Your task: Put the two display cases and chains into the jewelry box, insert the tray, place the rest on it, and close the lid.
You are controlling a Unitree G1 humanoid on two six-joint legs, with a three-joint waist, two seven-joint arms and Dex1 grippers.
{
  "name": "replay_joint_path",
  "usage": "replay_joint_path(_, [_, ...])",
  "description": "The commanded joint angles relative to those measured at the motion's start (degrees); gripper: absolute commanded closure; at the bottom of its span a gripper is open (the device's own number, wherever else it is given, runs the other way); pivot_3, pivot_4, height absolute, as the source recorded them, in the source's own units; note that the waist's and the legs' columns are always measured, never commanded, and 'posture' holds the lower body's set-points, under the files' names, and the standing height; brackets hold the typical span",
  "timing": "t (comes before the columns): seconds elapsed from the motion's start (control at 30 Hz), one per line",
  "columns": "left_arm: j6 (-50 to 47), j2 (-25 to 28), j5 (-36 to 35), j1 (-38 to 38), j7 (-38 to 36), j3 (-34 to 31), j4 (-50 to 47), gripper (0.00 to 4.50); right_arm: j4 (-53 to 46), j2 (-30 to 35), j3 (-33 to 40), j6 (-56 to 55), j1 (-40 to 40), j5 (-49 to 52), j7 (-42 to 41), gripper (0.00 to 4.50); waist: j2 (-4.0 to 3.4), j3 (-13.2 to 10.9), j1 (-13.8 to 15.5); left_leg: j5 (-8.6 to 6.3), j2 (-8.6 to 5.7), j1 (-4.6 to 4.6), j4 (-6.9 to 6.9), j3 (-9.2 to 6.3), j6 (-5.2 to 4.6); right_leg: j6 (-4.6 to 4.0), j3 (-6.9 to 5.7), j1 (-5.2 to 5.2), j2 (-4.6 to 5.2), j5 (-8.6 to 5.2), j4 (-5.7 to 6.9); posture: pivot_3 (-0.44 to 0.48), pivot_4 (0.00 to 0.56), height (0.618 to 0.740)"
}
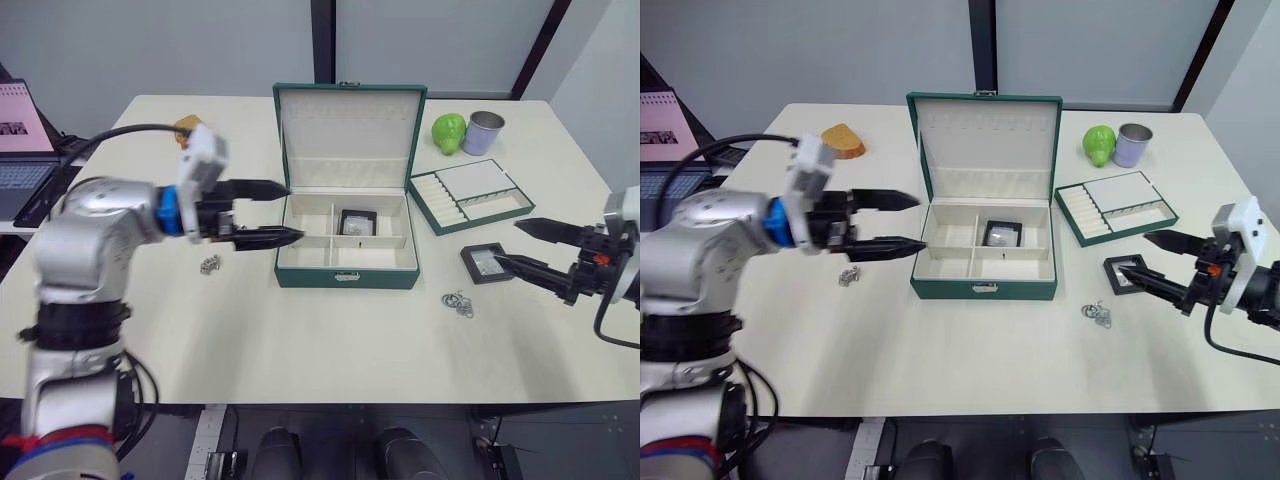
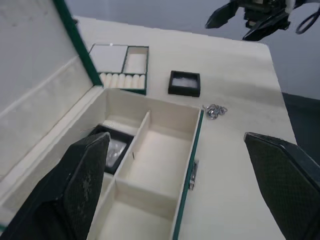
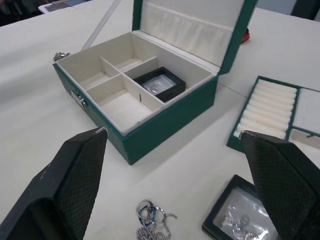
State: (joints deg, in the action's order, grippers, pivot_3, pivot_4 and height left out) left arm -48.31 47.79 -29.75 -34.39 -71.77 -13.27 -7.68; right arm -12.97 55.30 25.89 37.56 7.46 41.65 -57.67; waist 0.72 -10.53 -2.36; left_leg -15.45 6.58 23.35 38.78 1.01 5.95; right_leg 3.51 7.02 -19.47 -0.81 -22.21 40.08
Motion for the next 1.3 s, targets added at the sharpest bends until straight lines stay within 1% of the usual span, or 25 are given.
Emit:
replay_joint_path(0.03, [-1.6,5.4,-1.8,6.9,2.6,-9.2,-2.9,0.03,3.9,0.8,1.5,-3.4,0.4,-1.9,-1.7,0.0,0.0,0.0,0.0,0.0,0.0,0.0,0.0,-0.01,0.0,0.0,-0.01,0.0,0.0,0.0,-0.01,0.0,0.15,0.74])
replay_joint_path(0.1, [-0.8,6.7,-1.7,10.3,3.9,-11.3,-2.7,0.03,5.9,0.7,1.1,-4.6,0.7,-2.9,-2.1,0.0,0.0,0.0,0.1,0.0,-0.01,-0.02,-0.01,-0.01,0.0,0.0,-0.01,0.03,0.01,0.0,-0.02,0.0,0.15,0.74])
replay_joint_path(0.2, [3.3,8.1,2.0,20.0,7.1,-18.1,-1.5,0.03,11.4,-1.3,0.0,-7.1,1.9,-4.8,-1.7,0.0,0.0,0.0,0.4,0.0,-0.03,-0.03,-0.02,0.02,0.0,0.0,-0.02,0.06,0.04,0.0,-0.06,0.0,0.15,0.74])
replay_joint_path(0.23, [4.5,7.6,2.7,23.0,8.2,-20.3,-1.7,0.03,12.9,-2.0,-0.5,-8.1,2.2,-5.5,-1.4,0.0,0.01,0.0,0.4,0.0,-0.01,-0.04,-0.02,0.03,0.0,0.0,-0.01,0.07,0.04,0.0,-0.06,0.0,0.15,0.74])
replay_joint_path(0.33, [6.9,5.5,2.7,29.3,10.8,-23.6,-2.6,0.03,16.1,-3.5,-1.0,-10.3,2.8,-7.0,-1.0,0.0,0.0,0.0,0.5,-0.01,0.01,-0.04,-0.05,0.05,0.0,0.0,0.0,0.03,0.03,0.0,-0.06,0.0,0.15,0.74])
replay_joint_path(0.37, [7.4,5.1,2.5,30.5,11.5,-24.1,-2.8,0.03,16.7,-3.8,-1.1,-10.8,2.9,-7.4,-1.1,0.0,0.0,0.0,0.6,-0.01,0.0,-0.05,-0.06,0.09,0.0,0.0,0.01,0.04,0.04,0.0,-0.06,0.0,0.15,0.74])
replay_joint_path(0.5, [13.3,0.5,4.3,35.8,16.4,-26.6,-0.6,0.03,20.1,-5.5,-1.3,-13.5,2.6,-9.4,0.0,0.0,0.0,0.0,0.7,-0.01,0.0,-0.07,-0.06,0.28,0.01,0.0,0.08,0.05,0.11,0.0,-0.07,0.0,0.15,0.74])
replay_joint_path(0.6, [17.4,-1.1,5.5,37.4,18.6,-26.3,1.6,0.03,21.2,-6.6,-1.7,-15.3,2.4,-10.8,0.6,0.0,0.0,0.0,0.6,-0.01,0.01,-0.13,-0.1,0.33,0.0,0.0,0.12,0.06,0.09,0.0,-0.07,0.0,0.15,0.74])
replay_joint_path(0.77, [21.0,-2.3,5.6,37.0,21.7,-25.2,4.5,0.03,23.0,-8.4,-2.2,-18.7,0.7,-13.4,1.6,0.0,0.01,0.0,0.6,-0.02,0.01,-0.16,-0.12,0.4,0.01,0.0,0.18,0.07,0.1,0.0,-0.07,0.0,0.15,0.74])
replay_joint_path(0.93, [22.5,-2.5,5.6,38.3,21.8,-23.2,5.5,0.03,24.8,-9.7,-2.4,-21.7,-0.4,-15.2,2.3,0.0,0.0,0.0,0.5,-0.02,0.01,-0.25,-0.17,0.5,0.01,0.0,0.26,0.08,0.1,0.0,-0.07,0.0,0.15,0.74])
replay_joint_path(1.07, [22.9,-2.5,5.2,38.3,22.3,-22.3,5.8,0.03,25.4,-10.2,-2.1,-22.2,-0.7,-15.4,2.4,0.0,0.01,0.0,0.5,-0.02,0.01,-0.47,-0.46,0.6,0.01,0.0,0.33,0.13,0.09,0.0,-0.08,0.0,0.15,0.74])
replay_joint_path(1.3, [22.5,-2.6,4.6,38.3,23.2,-21.2,5.0,0.03,25.3,-10.0,-2.0,-22.3,-1.8,-15.1,2.2,0.0,0.01,0.0,0.5,-0.01,0.01,-0.5,-0.54,0.65,0.02,0.0,0.37,0.14,0.1,0.0,-0.11,0.0,0.15,0.74])
